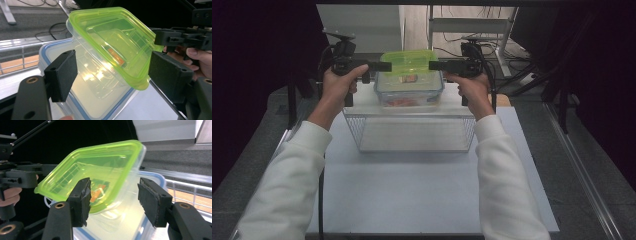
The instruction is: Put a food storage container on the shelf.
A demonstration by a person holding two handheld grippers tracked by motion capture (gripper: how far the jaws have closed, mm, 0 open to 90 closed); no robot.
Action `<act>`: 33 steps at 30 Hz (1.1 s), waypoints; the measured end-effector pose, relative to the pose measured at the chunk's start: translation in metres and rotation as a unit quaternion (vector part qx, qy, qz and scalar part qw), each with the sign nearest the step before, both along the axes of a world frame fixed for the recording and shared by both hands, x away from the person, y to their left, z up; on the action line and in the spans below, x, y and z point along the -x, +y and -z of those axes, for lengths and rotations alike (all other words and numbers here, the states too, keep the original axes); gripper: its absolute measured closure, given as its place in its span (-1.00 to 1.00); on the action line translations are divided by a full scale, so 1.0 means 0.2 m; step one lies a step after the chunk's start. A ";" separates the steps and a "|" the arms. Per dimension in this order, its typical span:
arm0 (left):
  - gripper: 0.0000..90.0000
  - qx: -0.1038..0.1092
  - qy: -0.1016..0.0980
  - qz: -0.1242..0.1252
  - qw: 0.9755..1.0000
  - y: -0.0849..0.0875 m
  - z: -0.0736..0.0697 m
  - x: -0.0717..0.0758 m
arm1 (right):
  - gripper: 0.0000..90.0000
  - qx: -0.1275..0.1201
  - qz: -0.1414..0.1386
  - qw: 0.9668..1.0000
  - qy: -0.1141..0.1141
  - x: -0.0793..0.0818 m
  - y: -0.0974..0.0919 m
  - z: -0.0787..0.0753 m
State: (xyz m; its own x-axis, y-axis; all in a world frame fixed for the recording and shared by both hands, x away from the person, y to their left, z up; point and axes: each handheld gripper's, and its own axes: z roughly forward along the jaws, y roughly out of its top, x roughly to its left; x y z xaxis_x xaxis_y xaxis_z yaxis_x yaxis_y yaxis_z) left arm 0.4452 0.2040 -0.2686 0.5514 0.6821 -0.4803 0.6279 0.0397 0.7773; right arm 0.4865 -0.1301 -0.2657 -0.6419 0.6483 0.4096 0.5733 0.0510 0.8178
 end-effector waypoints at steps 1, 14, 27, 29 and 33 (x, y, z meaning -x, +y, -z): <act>-0.50 0.001 0.001 0.000 1.000 0.00 0.00 0.00 | -0.02 -0.002 -0.004 1.000 0.001 0.01 0.00 0.00; -0.52 -0.012 -0.005 -0.003 1.000 0.04 0.00 0.05 | -0.12 -0.017 0.014 1.000 0.005 0.05 -0.02 -0.04; -0.50 -0.008 -0.033 0.002 0.999 0.12 0.00 0.21 | -0.13 -0.031 -0.007 0.999 -0.005 0.18 -0.18 -0.02; -0.49 0.000 -0.036 0.009 0.999 0.13 0.01 0.26 | -0.13 -0.031 -0.012 0.999 -0.006 0.21 -0.22 0.00; -0.48 -0.006 -0.046 0.013 0.999 0.15 0.06 0.35 | -0.15 -0.033 -0.025 0.999 -0.007 0.30 -0.29 0.04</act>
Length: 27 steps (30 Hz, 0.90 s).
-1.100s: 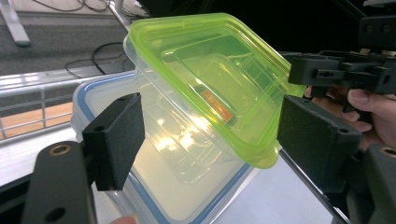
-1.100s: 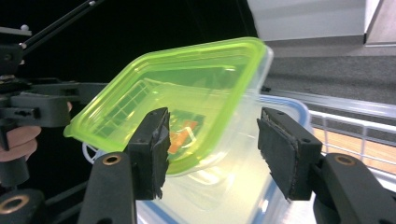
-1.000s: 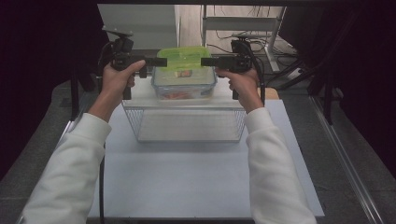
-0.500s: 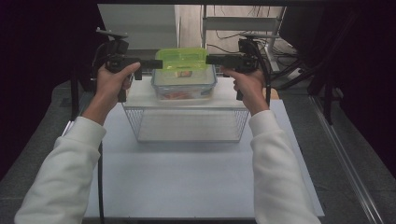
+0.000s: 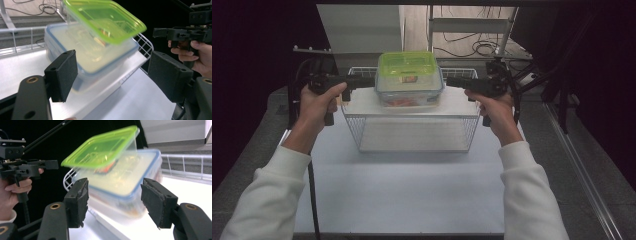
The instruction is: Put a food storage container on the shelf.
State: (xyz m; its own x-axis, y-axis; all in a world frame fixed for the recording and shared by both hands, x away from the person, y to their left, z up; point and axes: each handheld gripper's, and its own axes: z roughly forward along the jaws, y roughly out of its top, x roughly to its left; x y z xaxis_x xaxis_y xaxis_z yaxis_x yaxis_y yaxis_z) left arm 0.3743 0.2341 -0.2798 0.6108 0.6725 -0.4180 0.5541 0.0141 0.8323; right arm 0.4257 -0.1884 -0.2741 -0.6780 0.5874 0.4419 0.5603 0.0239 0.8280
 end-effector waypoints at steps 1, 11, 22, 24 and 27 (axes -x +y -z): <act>-0.48 0.002 0.000 0.001 1.000 0.00 0.02 0.02 | -0.15 0.000 -0.002 1.000 -0.004 0.01 -0.01 0.01; -0.48 0.002 -0.008 0.034 0.999 -0.07 0.28 0.31 | -0.24 -0.002 -0.042 0.999 -0.013 0.25 -0.11 0.21; -0.48 -0.041 0.037 0.070 0.996 -0.18 0.70 0.52 | -0.28 0.048 -0.046 0.998 0.003 0.55 -0.21 0.59; -0.48 -0.048 0.053 0.074 0.995 -0.19 0.78 0.54 | -0.29 0.053 -0.044 0.998 0.008 0.58 -0.23 0.65; -0.49 -0.050 0.069 0.079 0.993 -0.20 0.86 0.56 | -0.29 0.063 -0.047 0.997 0.025 0.62 -0.25 0.74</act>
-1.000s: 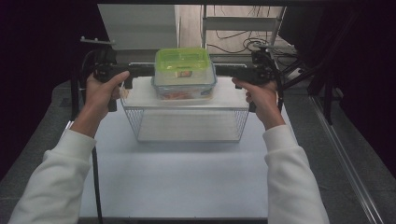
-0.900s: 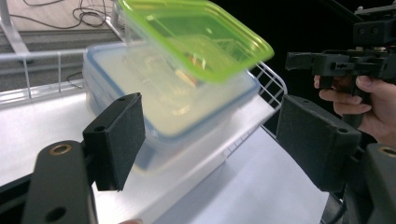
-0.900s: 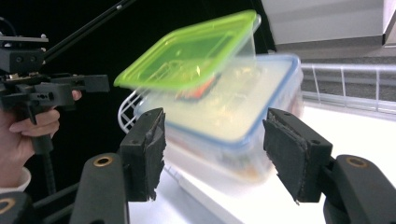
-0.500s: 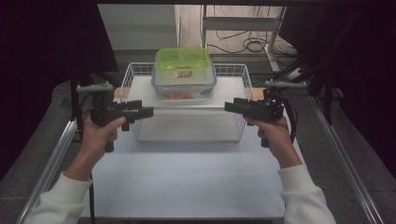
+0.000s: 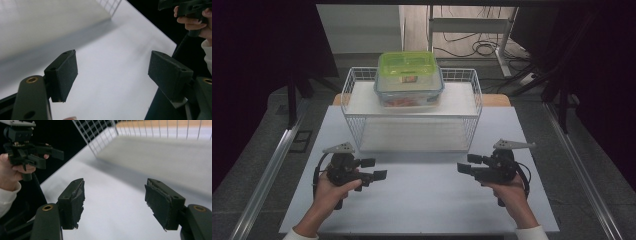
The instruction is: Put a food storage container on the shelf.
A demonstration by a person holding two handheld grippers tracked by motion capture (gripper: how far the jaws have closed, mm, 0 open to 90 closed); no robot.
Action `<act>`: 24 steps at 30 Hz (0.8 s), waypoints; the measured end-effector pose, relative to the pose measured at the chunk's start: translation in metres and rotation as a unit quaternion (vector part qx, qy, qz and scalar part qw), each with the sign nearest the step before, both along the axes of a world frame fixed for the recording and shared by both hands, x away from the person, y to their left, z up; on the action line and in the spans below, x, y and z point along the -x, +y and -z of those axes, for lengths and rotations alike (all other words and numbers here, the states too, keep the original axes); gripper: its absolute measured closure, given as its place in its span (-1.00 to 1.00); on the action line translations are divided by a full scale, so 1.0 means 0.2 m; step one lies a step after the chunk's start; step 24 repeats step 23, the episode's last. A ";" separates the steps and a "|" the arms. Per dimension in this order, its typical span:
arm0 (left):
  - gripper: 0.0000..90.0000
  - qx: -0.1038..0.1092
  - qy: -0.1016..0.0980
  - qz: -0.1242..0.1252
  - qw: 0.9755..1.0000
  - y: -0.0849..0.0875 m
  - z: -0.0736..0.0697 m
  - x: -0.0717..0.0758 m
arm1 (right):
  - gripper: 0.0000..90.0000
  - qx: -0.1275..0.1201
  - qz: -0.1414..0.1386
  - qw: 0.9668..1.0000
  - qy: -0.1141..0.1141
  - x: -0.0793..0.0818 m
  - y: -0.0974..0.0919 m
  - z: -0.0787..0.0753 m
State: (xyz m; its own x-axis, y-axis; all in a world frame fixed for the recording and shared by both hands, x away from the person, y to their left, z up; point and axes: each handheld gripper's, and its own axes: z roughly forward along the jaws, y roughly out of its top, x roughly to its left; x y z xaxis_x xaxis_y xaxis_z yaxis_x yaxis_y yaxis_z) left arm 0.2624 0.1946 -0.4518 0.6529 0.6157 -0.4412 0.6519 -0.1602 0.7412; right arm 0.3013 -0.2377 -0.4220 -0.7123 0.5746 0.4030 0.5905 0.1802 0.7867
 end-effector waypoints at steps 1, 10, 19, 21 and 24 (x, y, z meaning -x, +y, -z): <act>-0.48 0.000 0.004 0.000 1.000 0.00 0.02 0.00 | -0.29 0.006 -0.001 1.000 0.007 0.01 0.00 0.03; -0.48 -0.029 0.026 0.015 0.999 -0.05 0.14 0.03 | -0.31 0.067 -0.008 0.996 0.053 0.04 0.04 0.24; -0.49 -0.045 0.025 0.019 0.998 -0.06 0.16 0.03 | -0.33 0.068 0.000 0.997 0.045 0.04 0.03 0.25; -0.50 -0.047 0.023 0.019 0.998 -0.06 0.16 0.03 | -0.37 0.066 0.004 0.997 0.043 0.04 0.03 0.25; -0.51 -0.052 0.021 0.015 0.998 -0.05 0.16 0.03 | -0.43 0.066 0.008 0.997 0.036 0.04 0.02 0.25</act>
